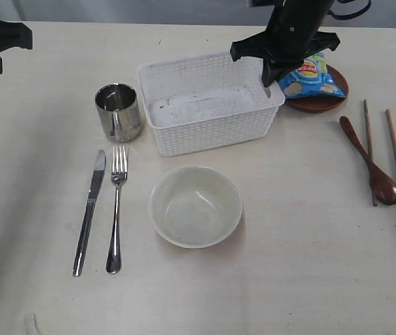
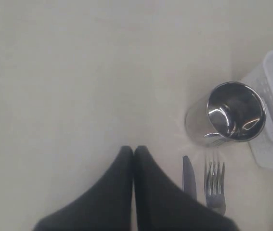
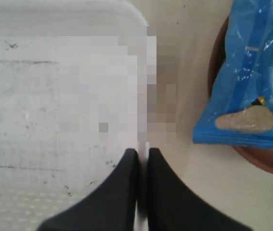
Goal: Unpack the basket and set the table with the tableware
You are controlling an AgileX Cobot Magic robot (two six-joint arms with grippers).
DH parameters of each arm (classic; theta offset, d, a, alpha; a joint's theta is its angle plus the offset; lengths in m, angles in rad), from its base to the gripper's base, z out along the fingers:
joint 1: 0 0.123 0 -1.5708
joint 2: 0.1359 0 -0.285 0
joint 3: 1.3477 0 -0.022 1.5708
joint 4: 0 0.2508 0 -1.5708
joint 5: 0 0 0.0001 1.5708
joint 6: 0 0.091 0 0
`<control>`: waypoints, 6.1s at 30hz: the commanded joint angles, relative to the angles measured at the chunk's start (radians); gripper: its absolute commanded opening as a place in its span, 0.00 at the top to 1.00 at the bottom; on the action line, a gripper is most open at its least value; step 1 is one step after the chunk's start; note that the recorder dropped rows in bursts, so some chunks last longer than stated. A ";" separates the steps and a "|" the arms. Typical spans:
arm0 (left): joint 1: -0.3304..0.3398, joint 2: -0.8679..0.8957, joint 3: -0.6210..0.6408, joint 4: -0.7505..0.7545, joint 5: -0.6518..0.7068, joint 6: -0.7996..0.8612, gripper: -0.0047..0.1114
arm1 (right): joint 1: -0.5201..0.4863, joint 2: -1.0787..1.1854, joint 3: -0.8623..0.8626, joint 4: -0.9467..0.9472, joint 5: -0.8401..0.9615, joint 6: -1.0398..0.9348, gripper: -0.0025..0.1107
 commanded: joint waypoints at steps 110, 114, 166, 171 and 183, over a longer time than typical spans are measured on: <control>0.000 -0.001 0.006 -0.088 -0.021 0.068 0.96 | -0.494 0.072 -0.155 0.063 -0.091 -0.152 0.98; 0.000 -0.001 0.006 -0.088 -0.023 0.068 0.96 | -0.494 0.128 -0.193 0.149 -0.079 -0.223 0.98; 0.000 -0.001 0.006 -0.092 -0.025 0.068 0.96 | 0.056 0.166 -0.363 0.060 -0.098 -0.218 0.98; 0.000 -0.001 0.006 -0.092 -0.025 0.068 0.96 | 0.070 0.247 -0.365 0.007 -0.112 -0.164 0.98; 0.000 -0.001 0.006 -0.097 -0.027 0.068 0.96 | 0.053 0.304 -0.365 -0.014 -0.121 -0.162 0.98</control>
